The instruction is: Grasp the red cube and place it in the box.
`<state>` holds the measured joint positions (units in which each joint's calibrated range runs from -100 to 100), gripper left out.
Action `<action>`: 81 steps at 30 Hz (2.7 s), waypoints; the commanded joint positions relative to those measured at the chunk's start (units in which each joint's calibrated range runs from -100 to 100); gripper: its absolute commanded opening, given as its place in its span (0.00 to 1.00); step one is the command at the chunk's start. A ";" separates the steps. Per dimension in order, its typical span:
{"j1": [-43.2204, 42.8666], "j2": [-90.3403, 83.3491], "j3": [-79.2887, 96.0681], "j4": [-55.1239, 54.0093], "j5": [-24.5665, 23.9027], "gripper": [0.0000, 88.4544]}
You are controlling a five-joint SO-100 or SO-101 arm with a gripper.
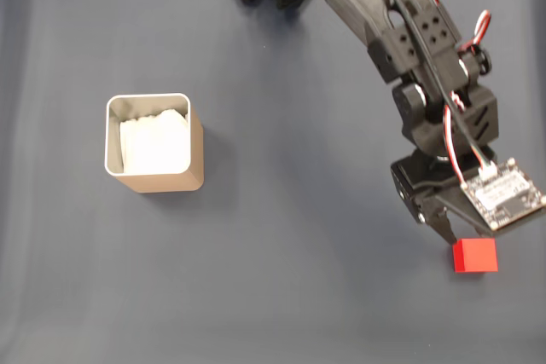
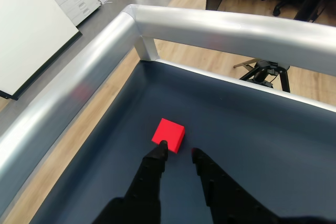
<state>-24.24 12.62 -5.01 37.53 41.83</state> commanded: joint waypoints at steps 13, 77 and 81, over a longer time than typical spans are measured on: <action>-0.43 15.64 -16.50 -0.89 -1.86 0.20; 0.49 -13.61 5.92 6.75 3.47 0.34; 0.85 -14.04 6.74 6.33 3.42 0.34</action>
<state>-23.64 2.45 2.55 44.92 45.01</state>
